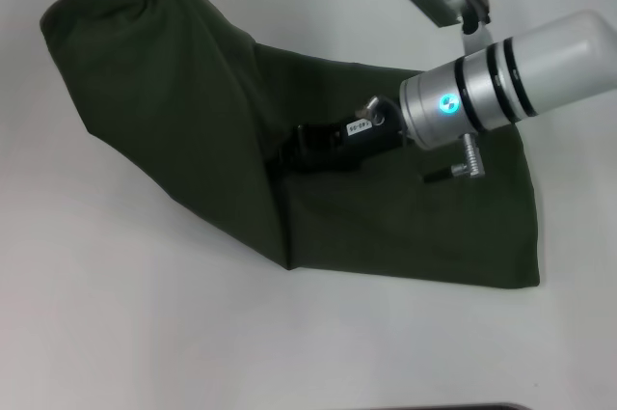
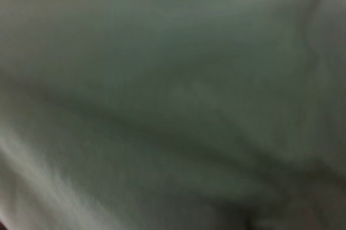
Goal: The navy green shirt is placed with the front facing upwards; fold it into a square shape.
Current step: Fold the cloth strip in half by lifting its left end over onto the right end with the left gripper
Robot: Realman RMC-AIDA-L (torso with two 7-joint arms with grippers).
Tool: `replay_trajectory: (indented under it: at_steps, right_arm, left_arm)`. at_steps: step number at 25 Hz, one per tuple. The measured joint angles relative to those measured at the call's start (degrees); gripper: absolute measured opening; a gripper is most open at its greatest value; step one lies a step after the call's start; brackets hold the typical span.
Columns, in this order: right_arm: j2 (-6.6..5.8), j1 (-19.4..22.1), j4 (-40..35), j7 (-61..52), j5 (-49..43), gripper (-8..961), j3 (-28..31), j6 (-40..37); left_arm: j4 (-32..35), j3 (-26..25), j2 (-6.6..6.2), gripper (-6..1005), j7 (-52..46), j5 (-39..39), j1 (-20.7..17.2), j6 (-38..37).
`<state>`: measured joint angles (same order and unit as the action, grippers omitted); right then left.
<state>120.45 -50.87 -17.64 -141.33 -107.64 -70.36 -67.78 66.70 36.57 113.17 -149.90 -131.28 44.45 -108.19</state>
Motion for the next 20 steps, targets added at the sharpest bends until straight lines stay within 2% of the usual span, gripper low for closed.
replay_trajectory:
  at_steps: [13,20]
  right_arm:
    - [0.02,-1.2,1.4,-3.2,-0.1,20,-6.0,5.8]
    - [-0.43,-0.9,-0.1,-3.2,2.2,19,-5.4,3.0]
  left_arm:
    - [0.1,0.0,0.18,68,0.1,0.3,-0.2,0.2]
    - [0.0,-0.2,0.15,68,0.3,0.3,-0.4,0.4]
